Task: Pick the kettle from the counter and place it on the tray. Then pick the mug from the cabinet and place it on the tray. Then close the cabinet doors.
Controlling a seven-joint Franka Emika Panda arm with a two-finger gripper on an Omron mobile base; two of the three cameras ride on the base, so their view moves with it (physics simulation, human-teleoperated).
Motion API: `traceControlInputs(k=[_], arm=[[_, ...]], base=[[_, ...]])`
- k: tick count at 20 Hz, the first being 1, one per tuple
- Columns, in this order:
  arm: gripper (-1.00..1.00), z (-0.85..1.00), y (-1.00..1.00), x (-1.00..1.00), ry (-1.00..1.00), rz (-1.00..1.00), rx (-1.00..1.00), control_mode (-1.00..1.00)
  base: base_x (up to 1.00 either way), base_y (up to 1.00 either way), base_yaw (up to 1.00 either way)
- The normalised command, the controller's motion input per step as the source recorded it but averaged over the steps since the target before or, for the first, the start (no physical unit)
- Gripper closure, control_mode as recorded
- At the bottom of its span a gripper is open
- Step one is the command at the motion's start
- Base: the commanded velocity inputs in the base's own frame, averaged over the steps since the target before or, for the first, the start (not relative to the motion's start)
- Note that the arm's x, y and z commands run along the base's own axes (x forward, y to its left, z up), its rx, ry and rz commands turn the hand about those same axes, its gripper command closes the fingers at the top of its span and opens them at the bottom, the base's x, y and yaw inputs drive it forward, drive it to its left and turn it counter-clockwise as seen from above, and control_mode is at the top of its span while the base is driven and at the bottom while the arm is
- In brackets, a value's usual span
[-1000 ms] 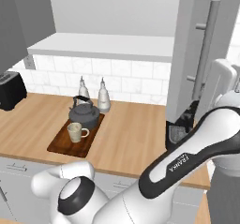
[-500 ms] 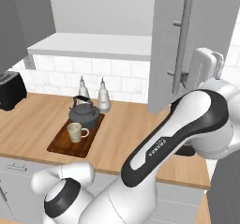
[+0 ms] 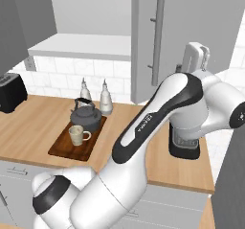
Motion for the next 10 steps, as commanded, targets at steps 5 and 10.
traceControlInputs(k=[5,10], arm=[[1.00,0.00,0.02,0.54,0.00,-0.04,0.00,-1.00],[1.00,0.00,0.00,0.46,0.00,-0.03,0.00,-1.00]], base=[[0.00,0.00,0.00],[0.00,0.00,0.00]])
